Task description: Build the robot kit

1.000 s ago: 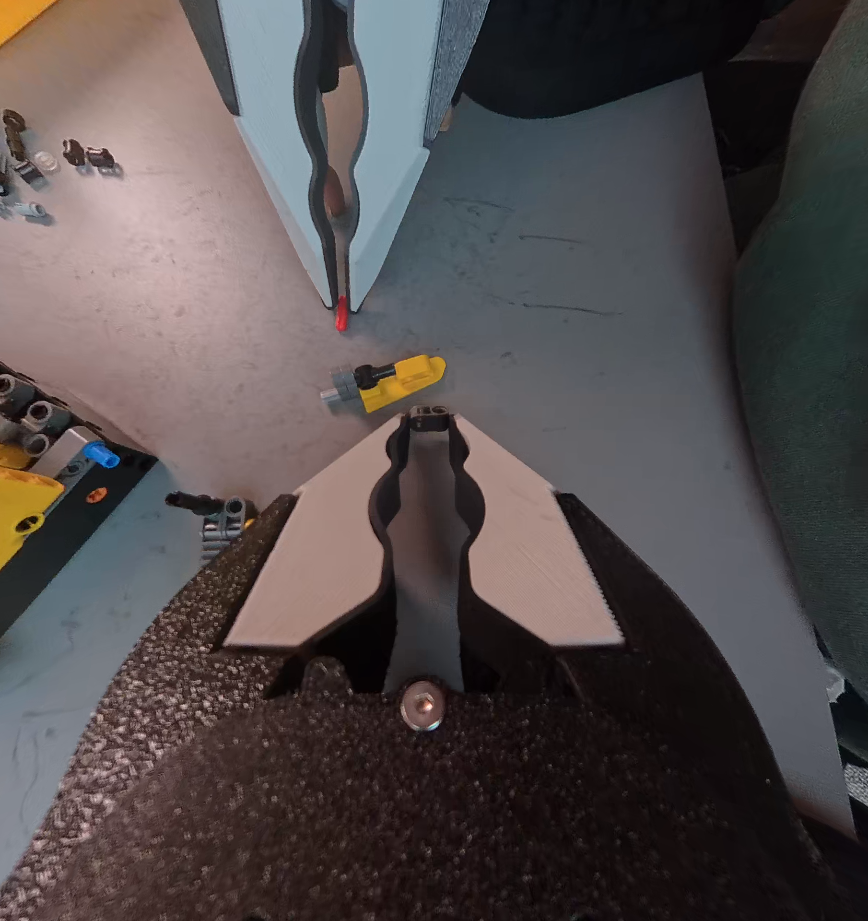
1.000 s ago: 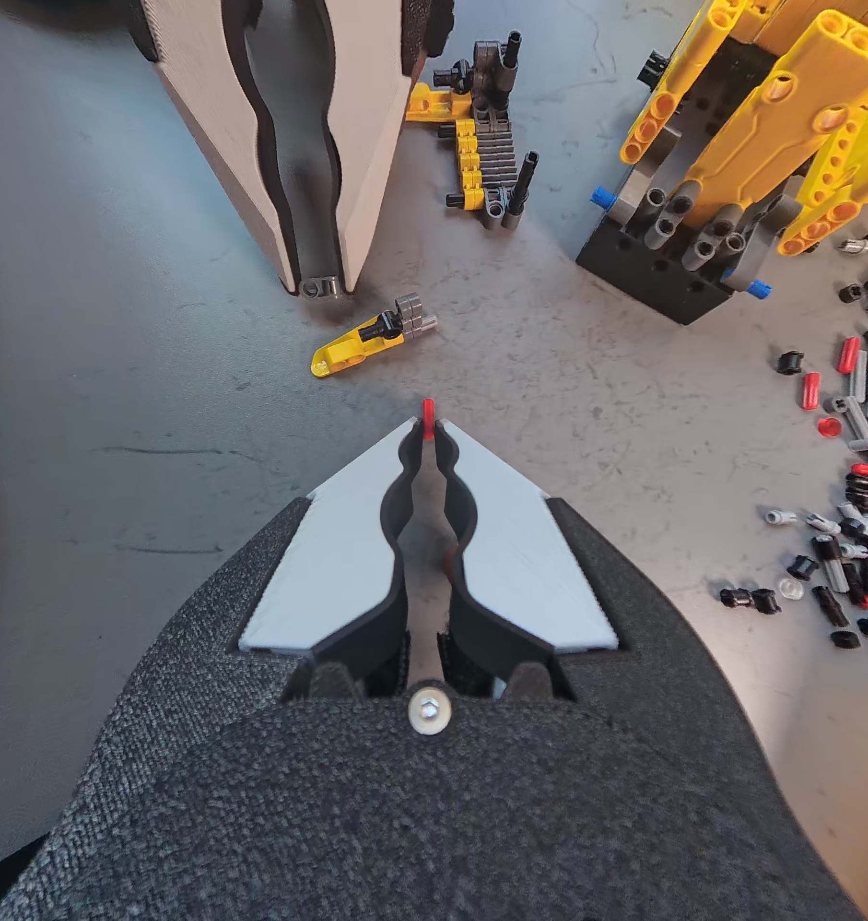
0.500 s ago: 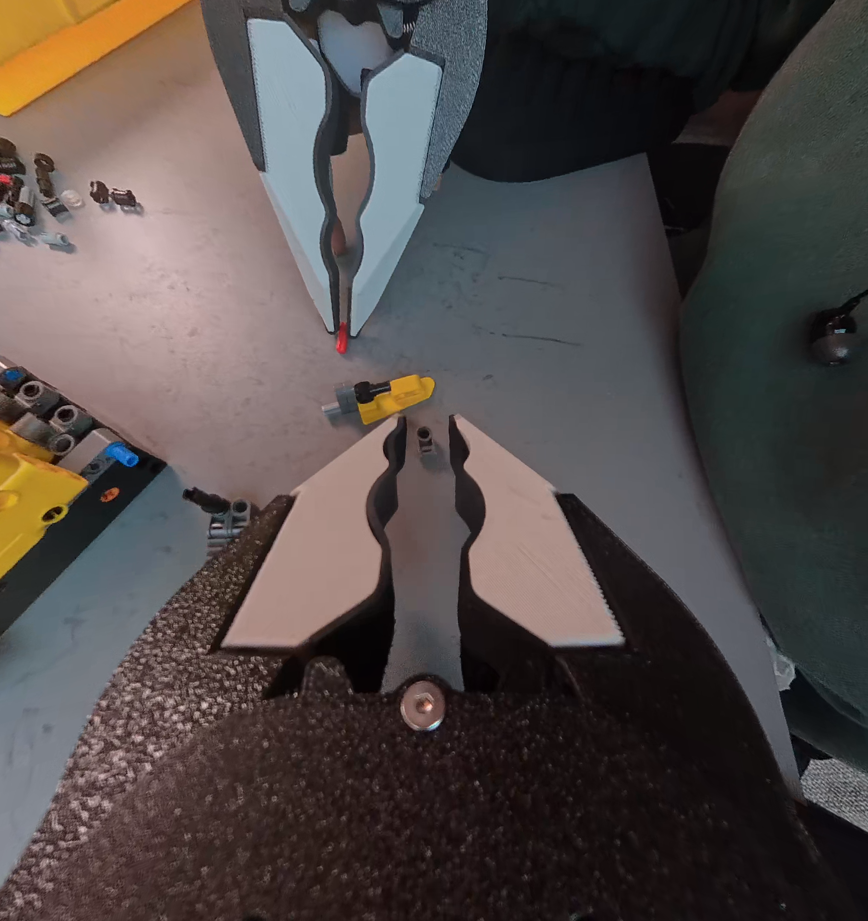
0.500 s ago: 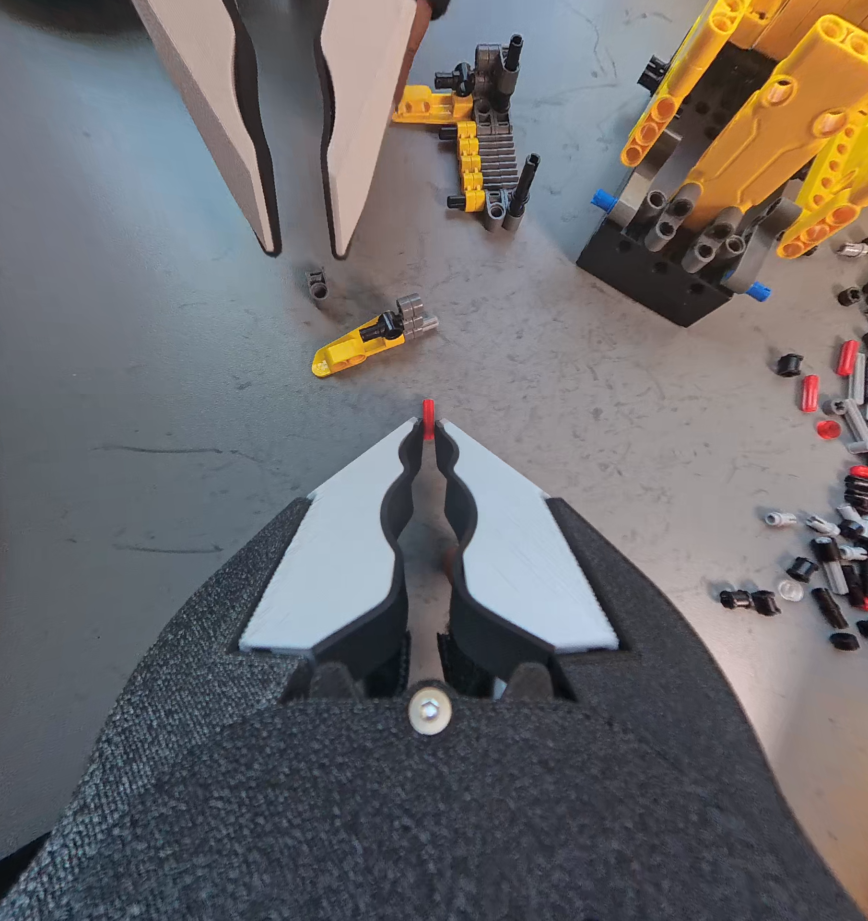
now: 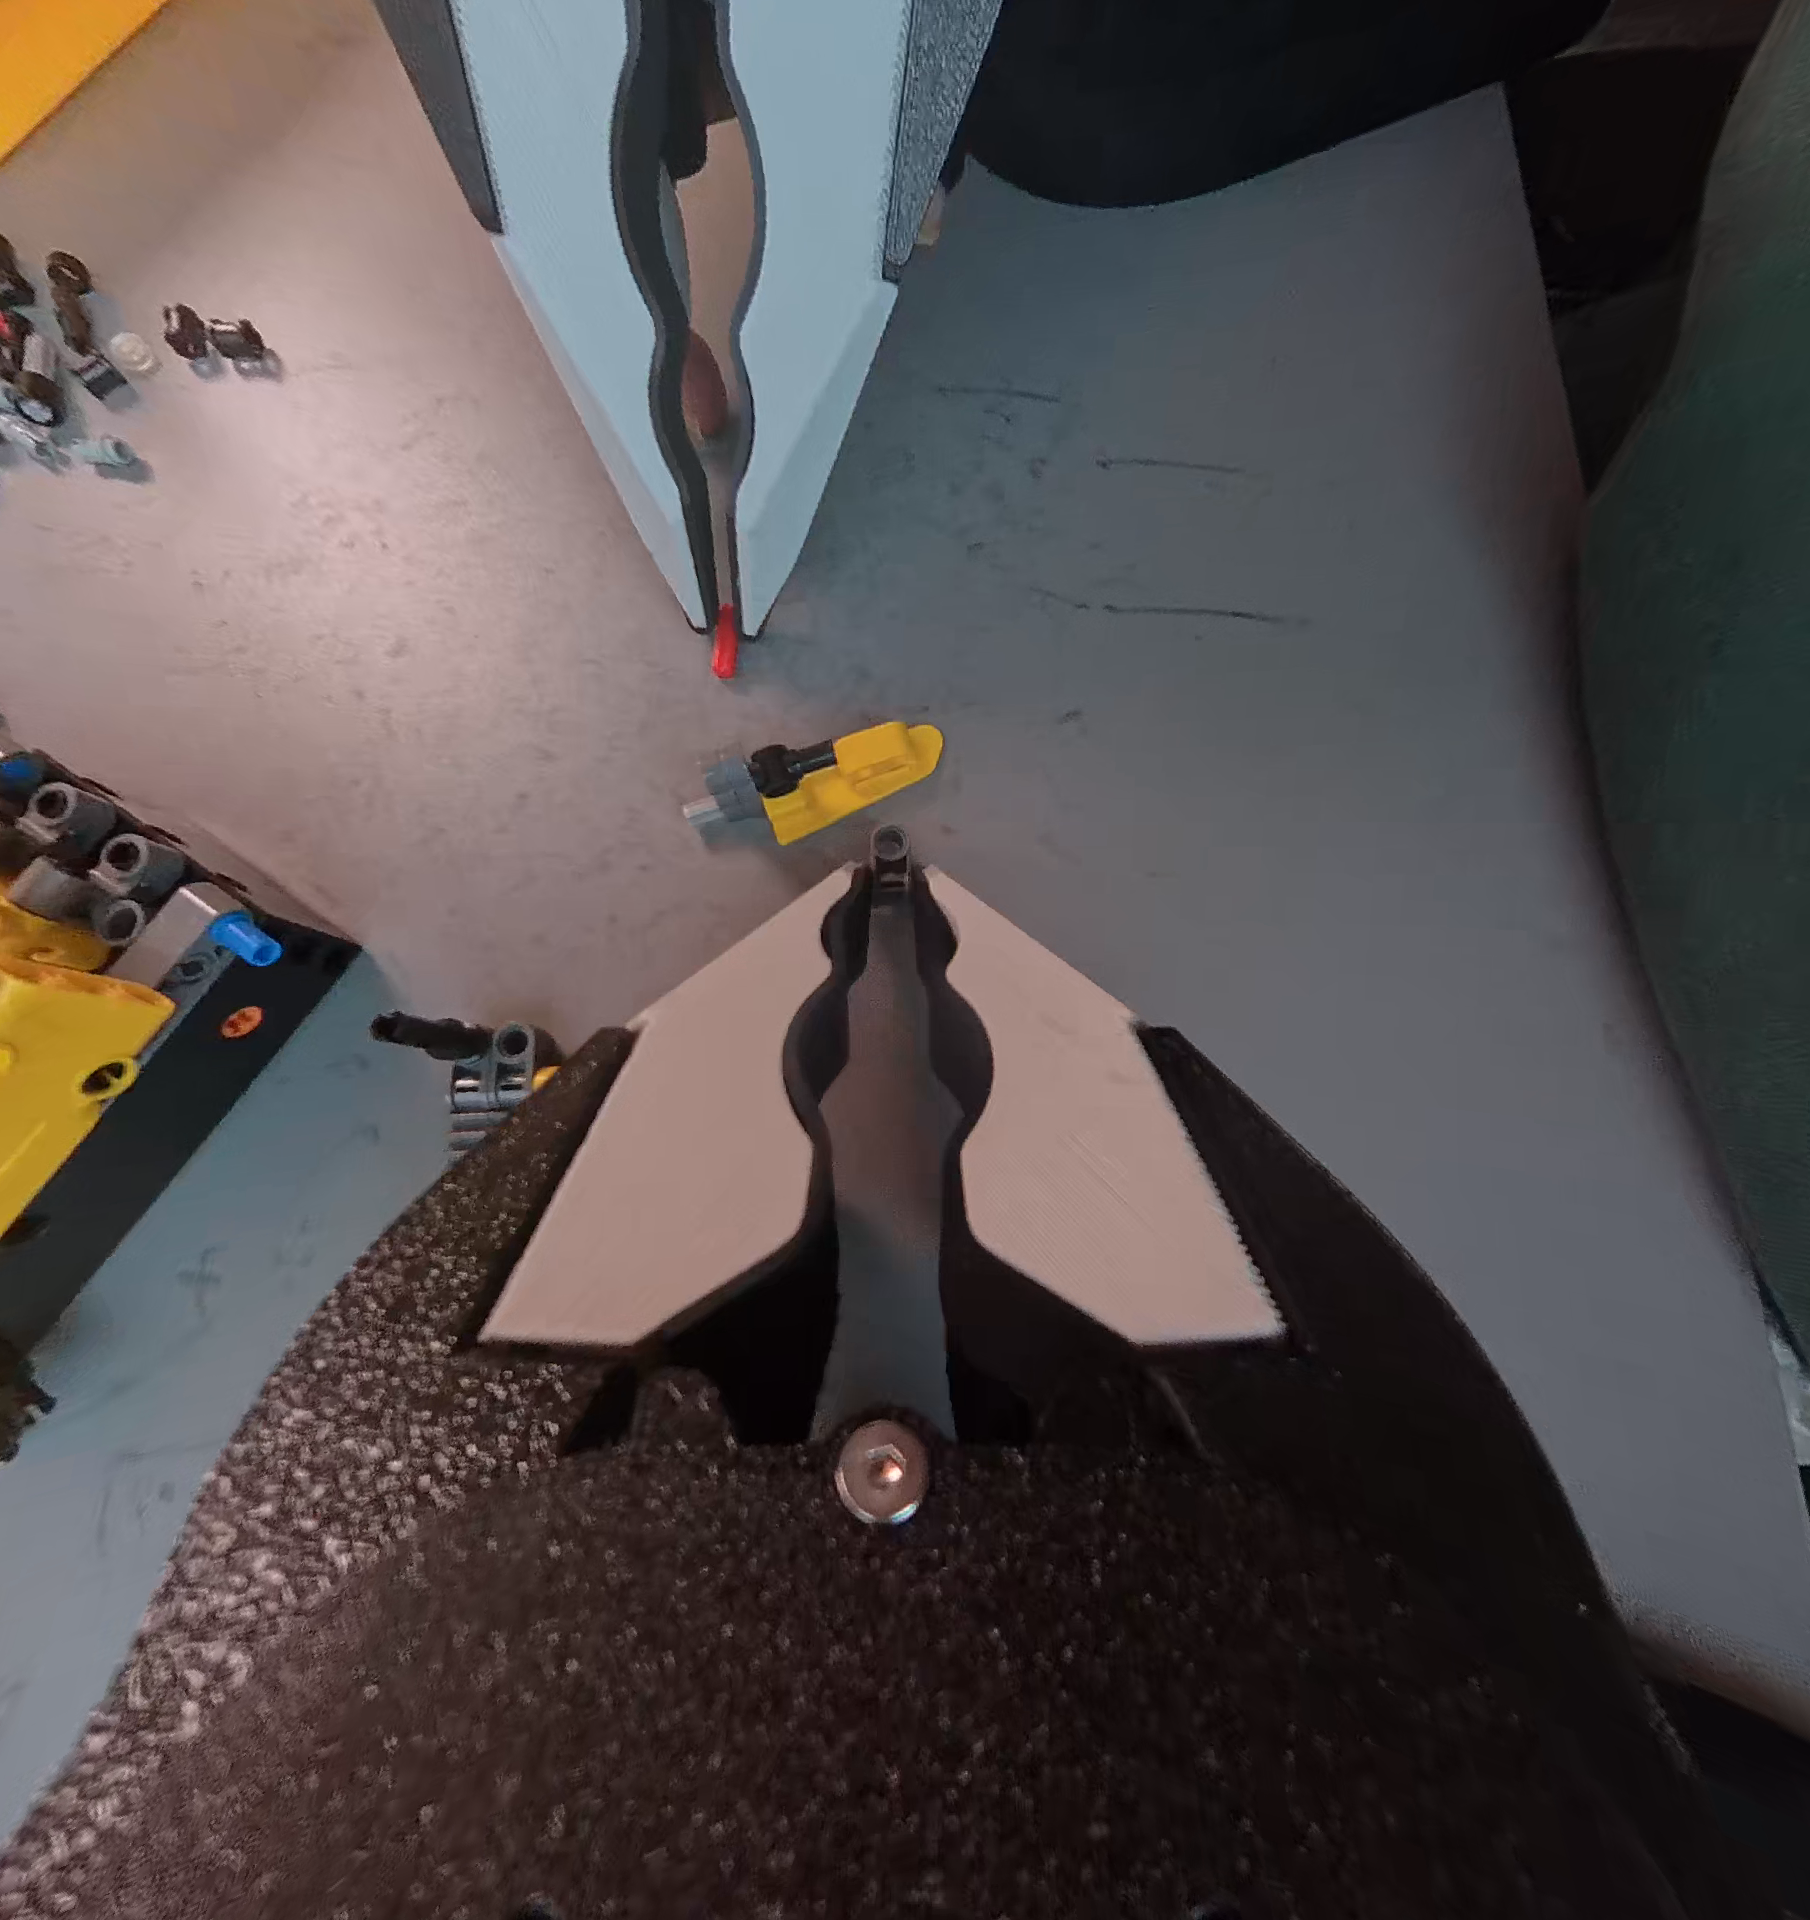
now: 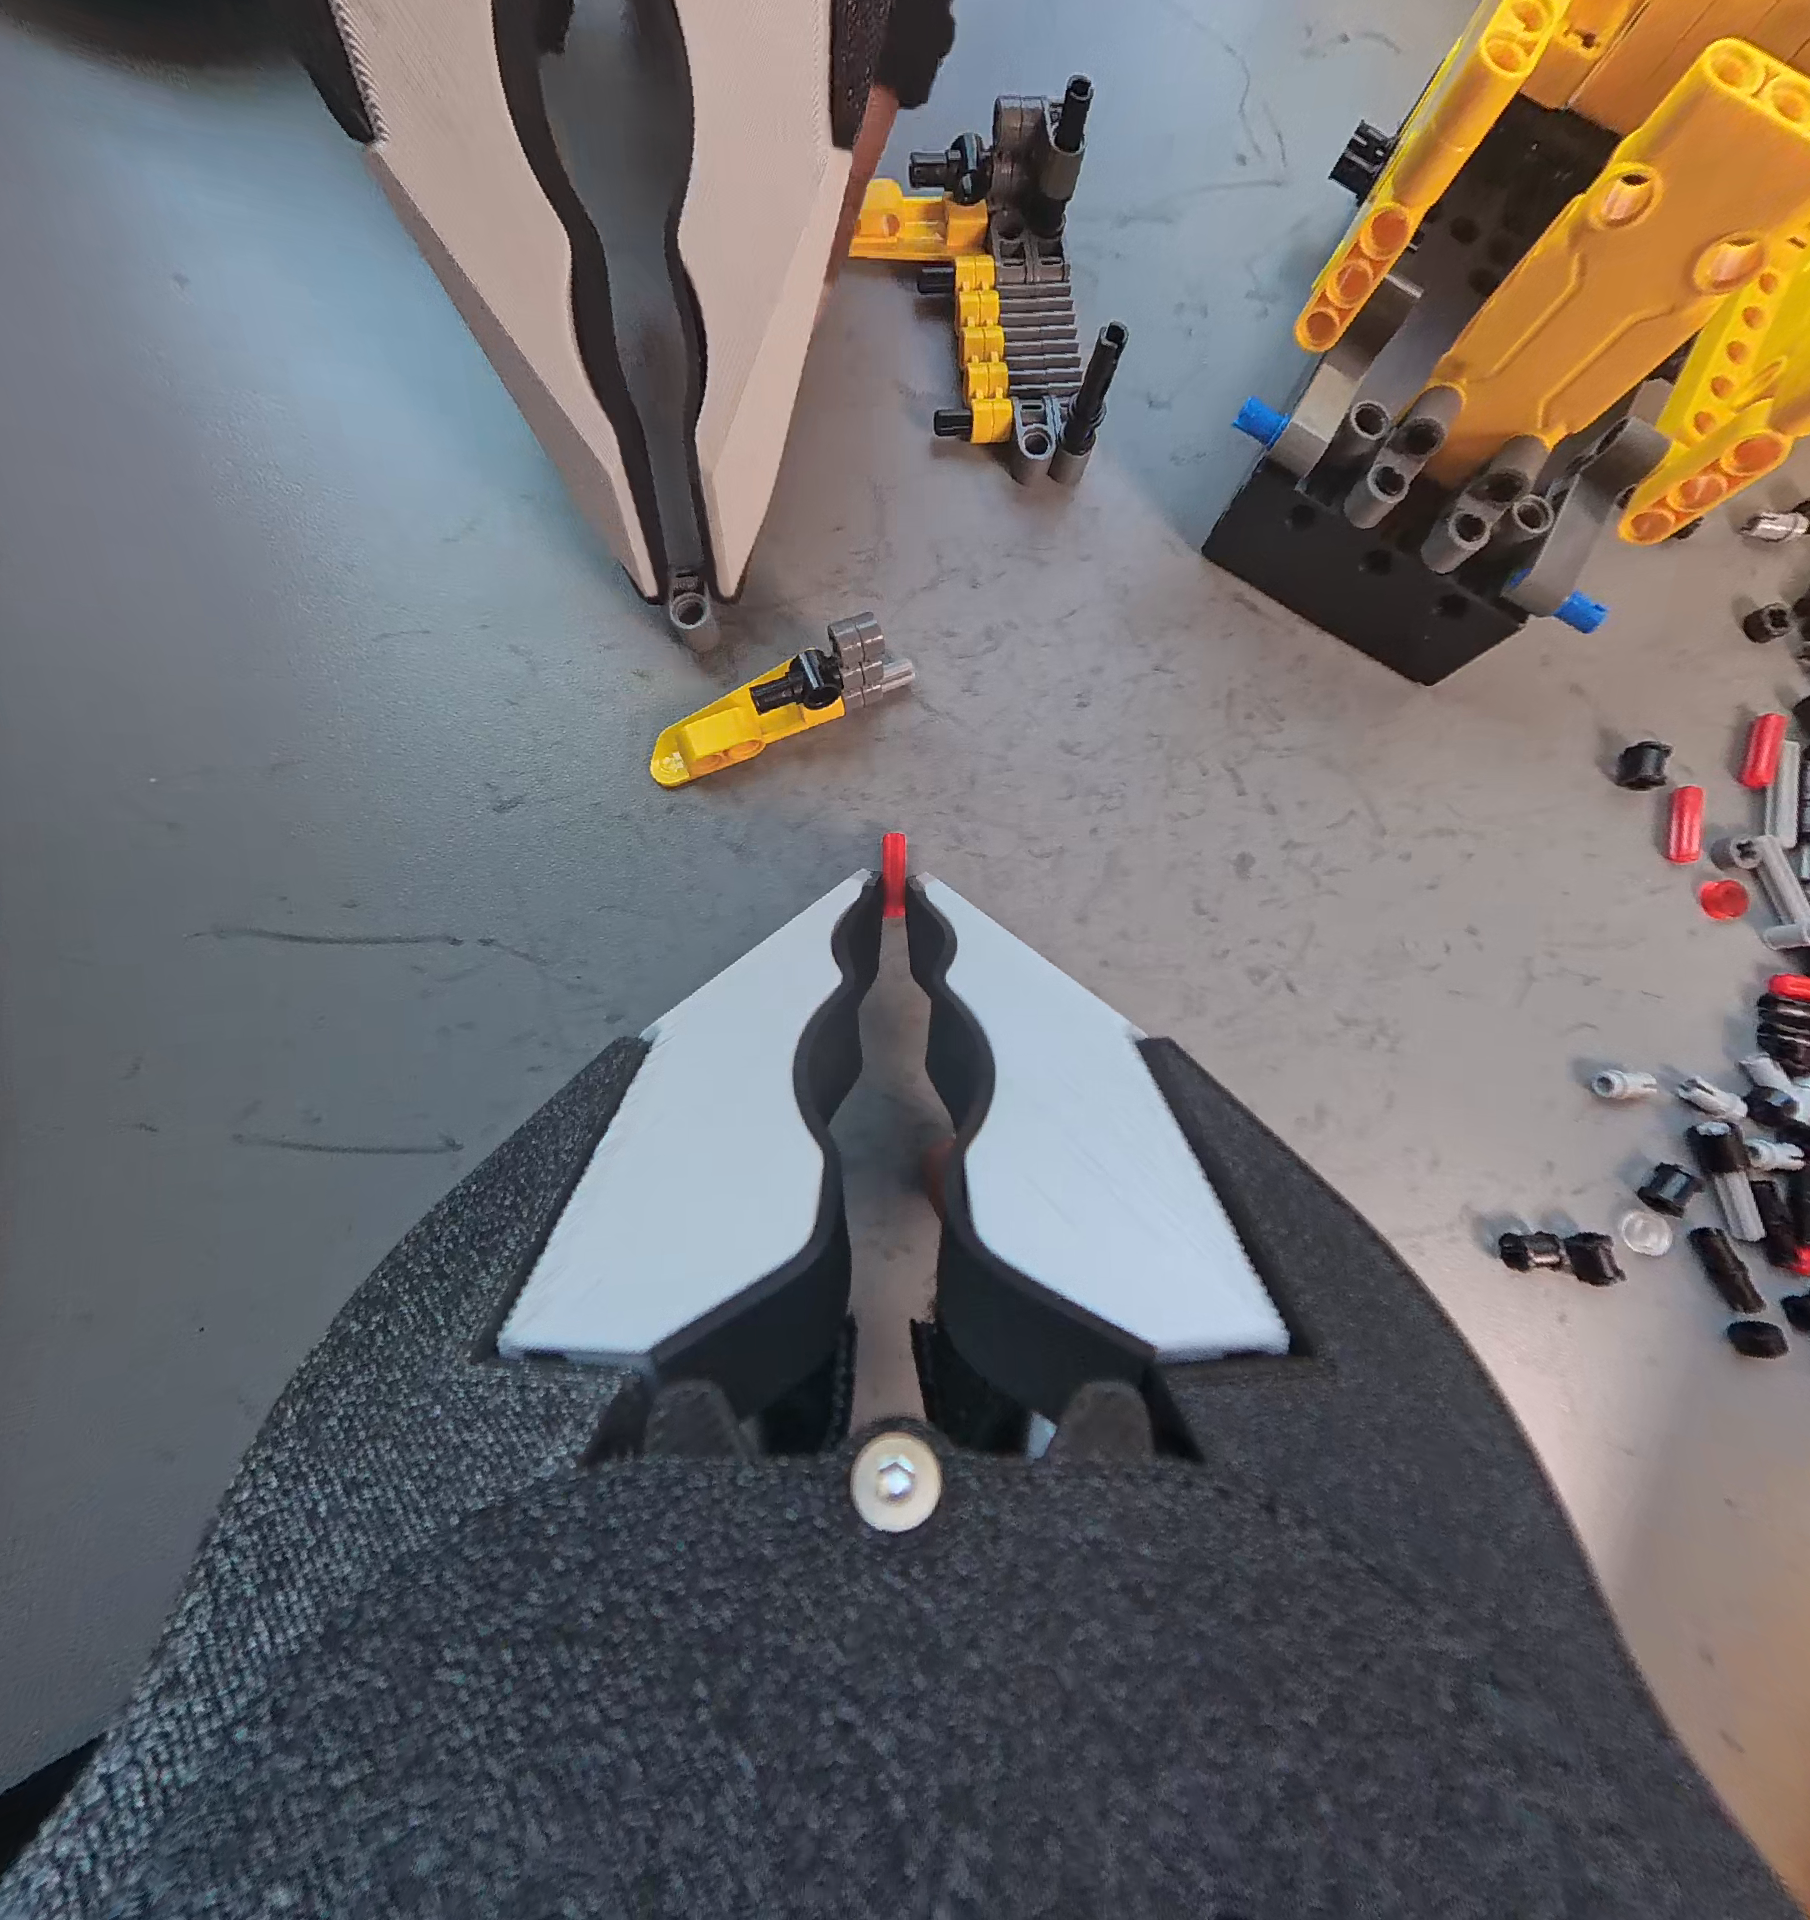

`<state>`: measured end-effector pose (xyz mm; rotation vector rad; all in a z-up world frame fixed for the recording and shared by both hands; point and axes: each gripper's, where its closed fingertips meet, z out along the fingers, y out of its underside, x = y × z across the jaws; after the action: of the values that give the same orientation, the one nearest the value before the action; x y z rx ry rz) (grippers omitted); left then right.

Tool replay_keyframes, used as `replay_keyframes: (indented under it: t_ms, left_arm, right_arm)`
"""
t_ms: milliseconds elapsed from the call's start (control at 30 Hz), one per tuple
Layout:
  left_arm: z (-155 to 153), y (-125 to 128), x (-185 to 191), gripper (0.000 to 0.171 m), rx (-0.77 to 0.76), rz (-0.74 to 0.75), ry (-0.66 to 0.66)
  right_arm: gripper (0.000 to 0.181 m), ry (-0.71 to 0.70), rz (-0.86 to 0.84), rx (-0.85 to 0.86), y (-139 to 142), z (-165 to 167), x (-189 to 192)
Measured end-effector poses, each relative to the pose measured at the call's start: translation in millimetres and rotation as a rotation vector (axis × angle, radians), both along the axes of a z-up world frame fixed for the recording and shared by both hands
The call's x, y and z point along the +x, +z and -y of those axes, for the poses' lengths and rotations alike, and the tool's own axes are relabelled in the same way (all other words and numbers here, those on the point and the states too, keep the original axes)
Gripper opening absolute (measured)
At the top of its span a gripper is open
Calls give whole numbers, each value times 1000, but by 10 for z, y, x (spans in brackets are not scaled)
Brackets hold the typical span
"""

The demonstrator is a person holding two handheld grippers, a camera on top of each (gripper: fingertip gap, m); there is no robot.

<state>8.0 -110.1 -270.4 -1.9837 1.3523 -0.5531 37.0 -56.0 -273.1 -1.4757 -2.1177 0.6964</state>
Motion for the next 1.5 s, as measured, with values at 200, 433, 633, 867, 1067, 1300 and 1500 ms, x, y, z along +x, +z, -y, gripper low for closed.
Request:
replay_keyframes:
  t_ms: [200, 433, 633, 867, 1067, 1300, 1500]
  left_arm:
    - [155, 78, 130, 16, 70, 30, -123]
    - [188, 111, 137, 11, -14, 84, -110]
    - [224, 137, 249, 9, 6, 109, -145]
    - [220, 83, 281, 9, 7, 73, -140]
    - [328, 34, 312, 6, -38, 55, -185]
    - [293, 152, 315, 9, -36, 130, -166]
    - [107, 144, 270, 11, 25, 107, -80]
  right_arm:
    - [3, 1, -2, -3, 0, -1, 0]
    - [3, 2, -4, -1, 0, 1, 2]
    - [3, 4, -6, -1, 0, 1, 6]
    - [3, 5, -7, -3, 0, 2, 8]
    - [3, 6, -6, -1, -1, 3, 9]
    - [3, 10, -5, 4, 0, 5, 11]
    - [3, 70, -11, -35, 27, 115, 46]
